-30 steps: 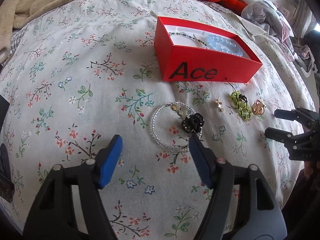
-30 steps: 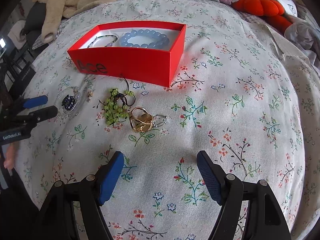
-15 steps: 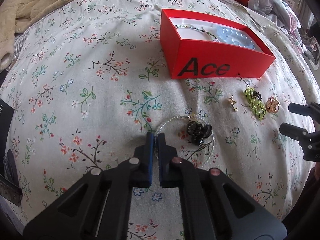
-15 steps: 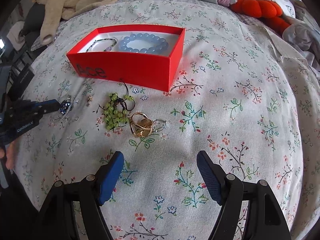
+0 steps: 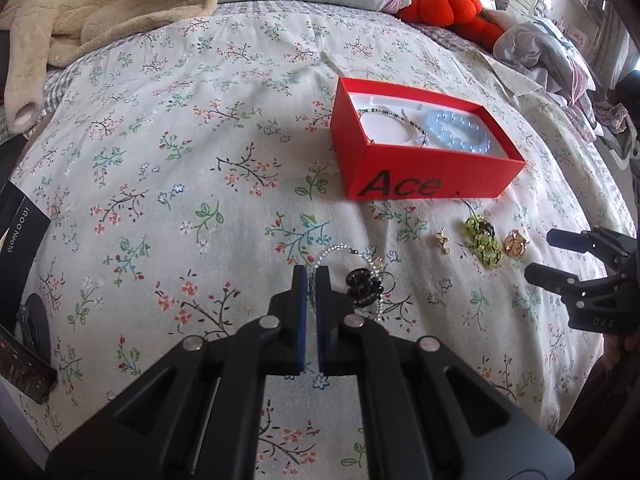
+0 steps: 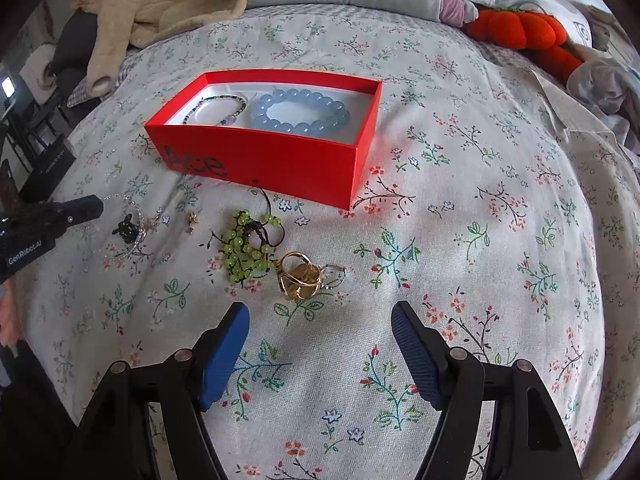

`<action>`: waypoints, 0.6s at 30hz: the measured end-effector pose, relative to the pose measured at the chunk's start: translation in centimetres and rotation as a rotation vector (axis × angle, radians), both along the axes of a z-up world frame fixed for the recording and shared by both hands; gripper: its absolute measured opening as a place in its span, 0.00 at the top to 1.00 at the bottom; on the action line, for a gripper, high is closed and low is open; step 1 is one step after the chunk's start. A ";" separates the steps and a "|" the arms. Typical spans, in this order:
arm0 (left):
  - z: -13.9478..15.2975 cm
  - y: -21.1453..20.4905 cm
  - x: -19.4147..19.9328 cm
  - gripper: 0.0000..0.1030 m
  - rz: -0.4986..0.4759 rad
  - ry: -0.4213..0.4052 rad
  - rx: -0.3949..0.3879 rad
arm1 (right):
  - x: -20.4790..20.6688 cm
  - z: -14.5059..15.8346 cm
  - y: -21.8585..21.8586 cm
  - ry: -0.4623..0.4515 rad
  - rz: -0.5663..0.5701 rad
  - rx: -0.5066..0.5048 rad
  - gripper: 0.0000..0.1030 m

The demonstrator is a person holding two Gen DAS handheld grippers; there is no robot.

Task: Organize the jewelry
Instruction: 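Carry the crystal bracelet toward the box with the left gripper while the right grasps a gold ring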

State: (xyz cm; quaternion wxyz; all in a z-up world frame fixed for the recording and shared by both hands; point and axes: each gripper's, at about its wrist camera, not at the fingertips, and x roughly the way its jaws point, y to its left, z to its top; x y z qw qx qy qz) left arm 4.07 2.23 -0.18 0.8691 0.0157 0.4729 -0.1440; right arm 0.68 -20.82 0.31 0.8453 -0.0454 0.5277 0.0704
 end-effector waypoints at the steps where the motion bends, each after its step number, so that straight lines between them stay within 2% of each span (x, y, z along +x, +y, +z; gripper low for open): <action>1: 0.2 0.1 0.0 0.95 0.001 -0.005 -0.007 | 0.0 0.1 0.2 -0.005 0.010 -0.001 0.39; 6: 1.1 0.3 -0.2 0.95 -0.004 -0.024 -0.033 | 0.8 -0.2 0.6 0.005 0.029 0.042 0.53; 14: 1.9 0.4 -0.2 0.95 -0.004 -0.035 -0.062 | 1.7 -0.8 0.9 0.015 0.031 0.045 0.74; 15: 1.9 0.3 -0.2 0.95 -0.005 -0.036 -0.064 | 1.8 -0.8 0.8 0.018 0.031 0.043 0.79; 18: 2.2 0.2 -0.2 0.95 -0.008 -0.038 -0.075 | 2.0 -0.8 0.8 0.025 0.035 0.054 0.81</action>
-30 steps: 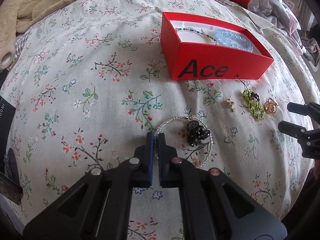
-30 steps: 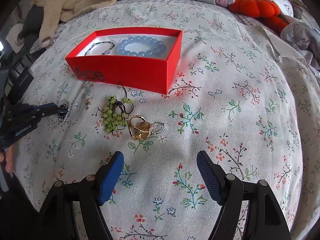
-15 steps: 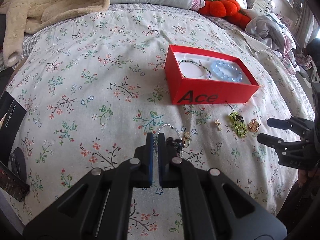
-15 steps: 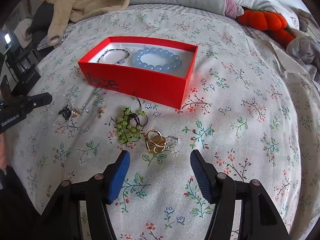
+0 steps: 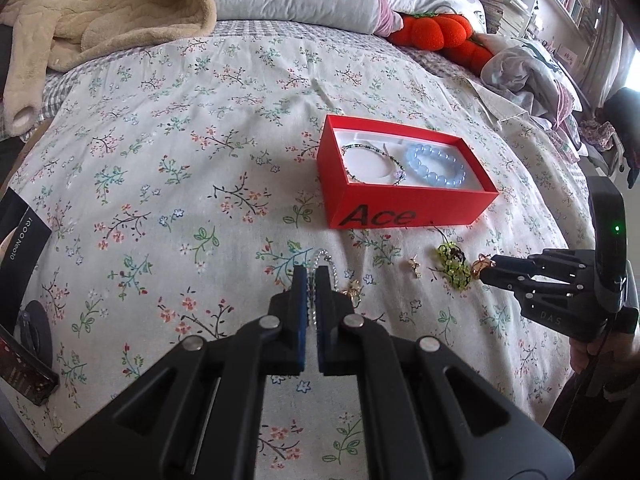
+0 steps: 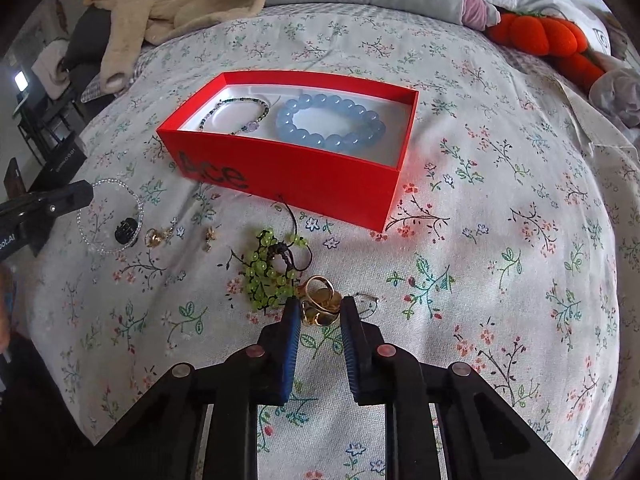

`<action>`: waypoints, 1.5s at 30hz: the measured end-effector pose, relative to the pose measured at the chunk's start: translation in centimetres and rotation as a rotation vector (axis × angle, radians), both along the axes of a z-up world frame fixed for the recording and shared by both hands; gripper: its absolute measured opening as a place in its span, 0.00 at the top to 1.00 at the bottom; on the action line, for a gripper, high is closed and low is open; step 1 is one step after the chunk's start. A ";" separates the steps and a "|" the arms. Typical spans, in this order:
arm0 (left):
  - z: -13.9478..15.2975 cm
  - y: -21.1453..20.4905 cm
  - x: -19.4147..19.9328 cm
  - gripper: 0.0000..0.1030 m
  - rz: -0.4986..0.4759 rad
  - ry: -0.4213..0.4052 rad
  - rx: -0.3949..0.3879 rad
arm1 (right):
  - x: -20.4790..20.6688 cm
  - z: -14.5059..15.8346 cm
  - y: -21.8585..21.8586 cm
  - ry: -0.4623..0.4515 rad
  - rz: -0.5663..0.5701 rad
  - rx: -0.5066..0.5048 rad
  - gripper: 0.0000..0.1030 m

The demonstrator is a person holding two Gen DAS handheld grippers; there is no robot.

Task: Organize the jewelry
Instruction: 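Carry the crystal bracelet toward the box with the left gripper while the right grasps a gold ring, then release the crystal bracelet into the box with the left while the right drops the ring there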

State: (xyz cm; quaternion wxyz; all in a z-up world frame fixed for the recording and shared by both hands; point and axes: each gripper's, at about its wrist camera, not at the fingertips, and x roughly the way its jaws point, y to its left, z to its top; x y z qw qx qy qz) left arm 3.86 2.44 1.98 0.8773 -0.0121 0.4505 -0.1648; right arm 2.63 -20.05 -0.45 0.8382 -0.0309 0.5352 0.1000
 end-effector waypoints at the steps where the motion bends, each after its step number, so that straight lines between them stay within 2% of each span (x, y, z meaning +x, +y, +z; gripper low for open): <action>1: 0.1 0.0 0.0 0.95 -0.001 0.000 -0.010 | 0.0 0.1 -0.1 -0.001 0.000 0.006 0.83; 9: 1.2 -0.5 0.0 0.95 -0.006 -0.023 -0.049 | -0.5 1.3 -1.0 -0.003 -0.020 0.057 0.84; 16: 2.5 -1.4 0.3 0.95 -0.016 -0.050 -0.078 | -0.2 3.2 -1.8 -0.044 -0.051 0.095 0.84; 25: 4.6 -3.5 1.9 0.95 -0.021 -0.097 -0.142 | 1.6 5.9 -1.6 -0.107 -0.082 0.151 0.84; 32: 5.6 -5.1 3.5 0.95 -0.028 -0.118 -0.208 | 3.5 6.6 -1.7 -0.126 -0.106 0.189 0.84; 40: 4.9 -6.7 5.9 0.95 -0.038 -0.091 -0.308 | 5.2 6.3 -2.4 -0.124 -0.140 0.200 0.84; 45: 2.8 -7.3 7.5 0.95 0.001 -0.049 -0.248 | 5.9 5.8 -2.8 -0.115 -0.152 0.197 0.84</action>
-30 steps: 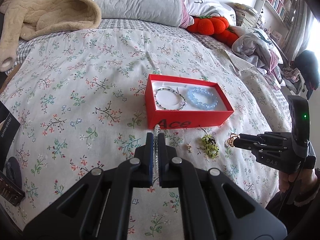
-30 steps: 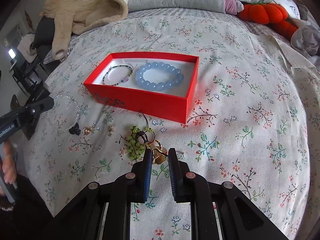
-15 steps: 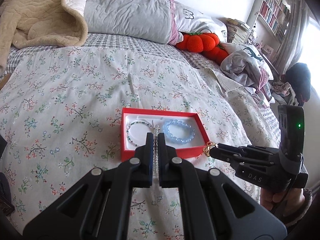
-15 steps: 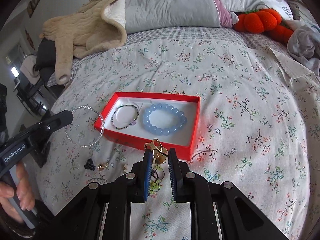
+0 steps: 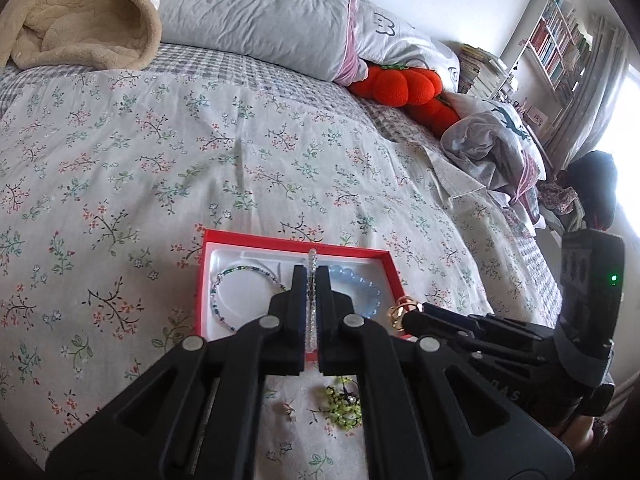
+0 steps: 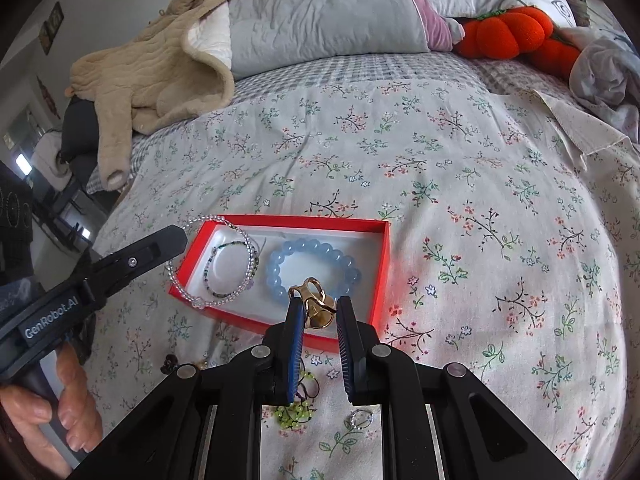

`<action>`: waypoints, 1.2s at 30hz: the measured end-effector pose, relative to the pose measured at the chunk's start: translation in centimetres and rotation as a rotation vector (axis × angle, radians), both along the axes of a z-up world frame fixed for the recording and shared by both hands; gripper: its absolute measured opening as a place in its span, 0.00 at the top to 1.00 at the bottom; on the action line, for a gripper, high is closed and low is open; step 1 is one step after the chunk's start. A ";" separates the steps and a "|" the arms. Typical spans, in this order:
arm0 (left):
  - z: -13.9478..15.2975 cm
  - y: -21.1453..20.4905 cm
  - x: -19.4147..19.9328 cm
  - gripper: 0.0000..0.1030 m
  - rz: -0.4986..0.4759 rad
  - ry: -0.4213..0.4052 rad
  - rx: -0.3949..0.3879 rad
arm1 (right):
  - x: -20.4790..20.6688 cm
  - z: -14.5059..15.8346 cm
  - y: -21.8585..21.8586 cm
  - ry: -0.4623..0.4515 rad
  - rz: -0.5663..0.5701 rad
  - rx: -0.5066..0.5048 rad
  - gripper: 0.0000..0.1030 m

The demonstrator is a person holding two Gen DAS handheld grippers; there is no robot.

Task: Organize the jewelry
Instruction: 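Release the crystal bracelet into the box with the left while the right drops the ring there, then withdraw both open grippers from the red box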

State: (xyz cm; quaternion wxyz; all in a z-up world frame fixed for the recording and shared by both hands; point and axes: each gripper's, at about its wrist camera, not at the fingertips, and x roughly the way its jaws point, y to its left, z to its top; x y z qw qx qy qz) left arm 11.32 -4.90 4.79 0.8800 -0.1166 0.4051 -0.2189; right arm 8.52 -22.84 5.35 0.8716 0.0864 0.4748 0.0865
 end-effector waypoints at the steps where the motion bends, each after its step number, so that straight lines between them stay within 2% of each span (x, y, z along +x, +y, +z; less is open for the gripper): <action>1: -0.4 0.0 0.3 0.95 0.010 0.009 0.018 | 0.1 -0.1 -0.1 0.003 -0.003 0.001 0.84; 6: -1.9 0.0 1.0 0.95 0.046 0.031 0.109 | 0.4 -0.3 -0.3 0.010 -0.009 0.002 0.84; 10: -2.3 0.2 1.2 0.94 0.057 0.045 0.137 | 0.6 -0.4 -0.1 0.015 -0.007 0.003 0.84; 13: -2.1 0.1 1.0 0.83 0.056 0.040 0.162 | 0.7 -0.4 0.0 0.016 -0.008 0.000 0.84; 15: -1.9 0.2 0.8 0.72 0.056 0.033 0.174 | 0.8 -0.5 0.0 0.017 -0.011 -0.003 0.84; 21: -1.6 0.9 -0.1 0.63 0.063 0.034 0.220 | 1.6 -0.5 0.3 0.023 -0.013 -0.008 0.84; 28: -1.6 1.7 -0.8 0.58 0.072 0.027 0.267 | 3.0 -1.3 1.0 0.039 -0.004 -0.009 0.83; 36: -1.5 2.1 -1.2 0.42 0.080 0.031 0.284 | 2.9 -0.7 1.6 0.041 0.014 0.014 0.81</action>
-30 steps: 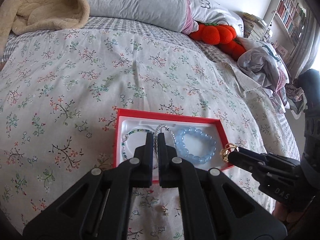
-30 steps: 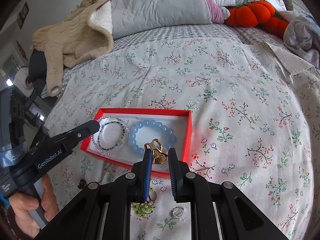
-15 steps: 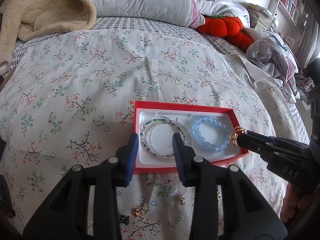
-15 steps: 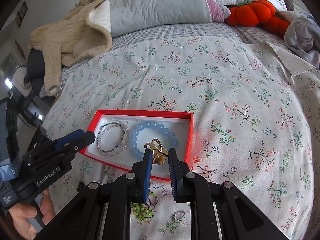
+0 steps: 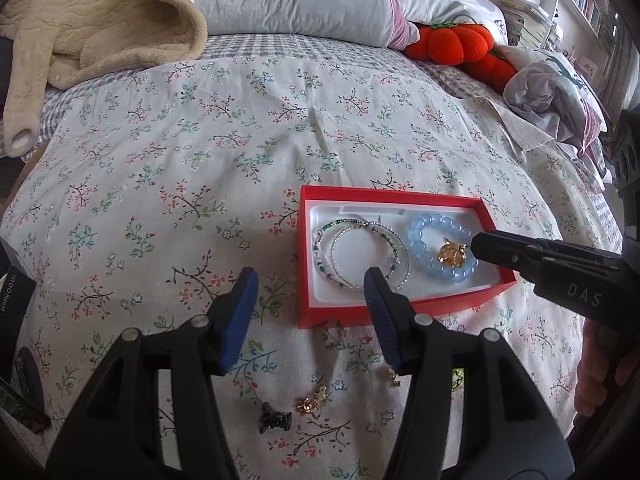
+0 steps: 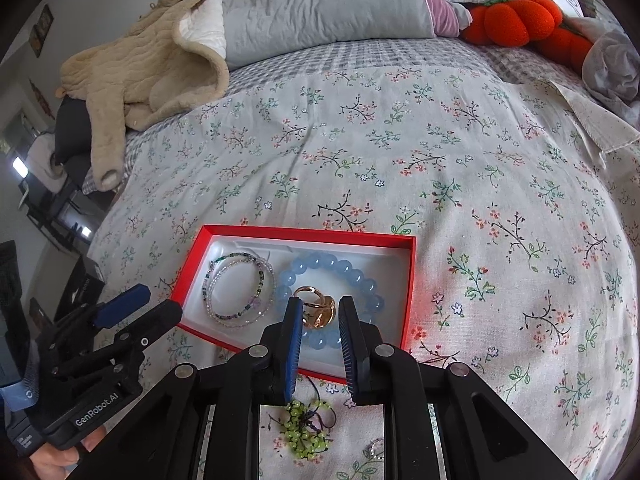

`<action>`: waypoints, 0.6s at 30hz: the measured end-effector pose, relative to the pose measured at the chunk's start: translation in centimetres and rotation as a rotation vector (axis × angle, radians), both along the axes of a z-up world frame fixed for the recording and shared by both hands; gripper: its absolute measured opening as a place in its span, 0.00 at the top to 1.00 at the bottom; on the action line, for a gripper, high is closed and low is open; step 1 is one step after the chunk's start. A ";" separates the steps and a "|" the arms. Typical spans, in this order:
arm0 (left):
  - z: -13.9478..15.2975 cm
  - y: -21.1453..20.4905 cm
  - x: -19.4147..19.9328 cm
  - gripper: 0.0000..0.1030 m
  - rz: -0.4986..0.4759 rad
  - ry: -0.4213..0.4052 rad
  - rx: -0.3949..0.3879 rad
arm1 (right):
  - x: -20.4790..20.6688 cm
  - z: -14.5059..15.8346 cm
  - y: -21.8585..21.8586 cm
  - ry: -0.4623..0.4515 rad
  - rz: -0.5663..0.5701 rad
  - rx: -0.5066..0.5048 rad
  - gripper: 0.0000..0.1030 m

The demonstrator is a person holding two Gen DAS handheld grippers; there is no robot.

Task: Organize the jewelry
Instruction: 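Withdraw both open grippers from the red box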

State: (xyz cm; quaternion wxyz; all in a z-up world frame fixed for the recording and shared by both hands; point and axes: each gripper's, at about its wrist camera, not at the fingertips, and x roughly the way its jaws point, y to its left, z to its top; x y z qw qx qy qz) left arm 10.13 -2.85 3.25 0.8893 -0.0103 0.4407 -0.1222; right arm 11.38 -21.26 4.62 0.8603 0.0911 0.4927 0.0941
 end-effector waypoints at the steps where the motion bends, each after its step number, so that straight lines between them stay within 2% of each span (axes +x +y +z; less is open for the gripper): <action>1: 0.1 0.1 -0.1 0.40 0.002 0.001 -0.003 | -0.2 0.2 0.0 -0.001 0.004 -0.001 0.80; 3: 0.1 0.3 -0.2 0.36 0.008 0.006 -0.013 | -0.6 0.4 0.0 -0.002 0.009 0.001 0.75; 5: 0.2 0.5 -0.4 0.34 0.013 0.011 -0.014 | -1.1 0.7 0.0 -0.006 0.010 0.001 0.62; 6: 0.2 0.5 -0.6 0.33 0.016 0.014 -0.010 | -1.5 0.9 -0.1 -0.013 0.007 -0.001 0.42; 7: 0.1 0.6 -0.7 0.32 0.020 0.017 -0.006 | -1.9 1.1 -0.1 -0.026 0.005 -0.004 0.35; 9: 0.0 0.8 -1.1 0.28 0.023 0.025 0.000 | -2.6 1.4 0.0 -0.032 0.018 -0.013 0.35; 18: -1.5 2.5 -2.9 0.27 0.049 0.081 0.018 | -5.0 1.6 -0.1 -0.042 0.036 -0.031 0.35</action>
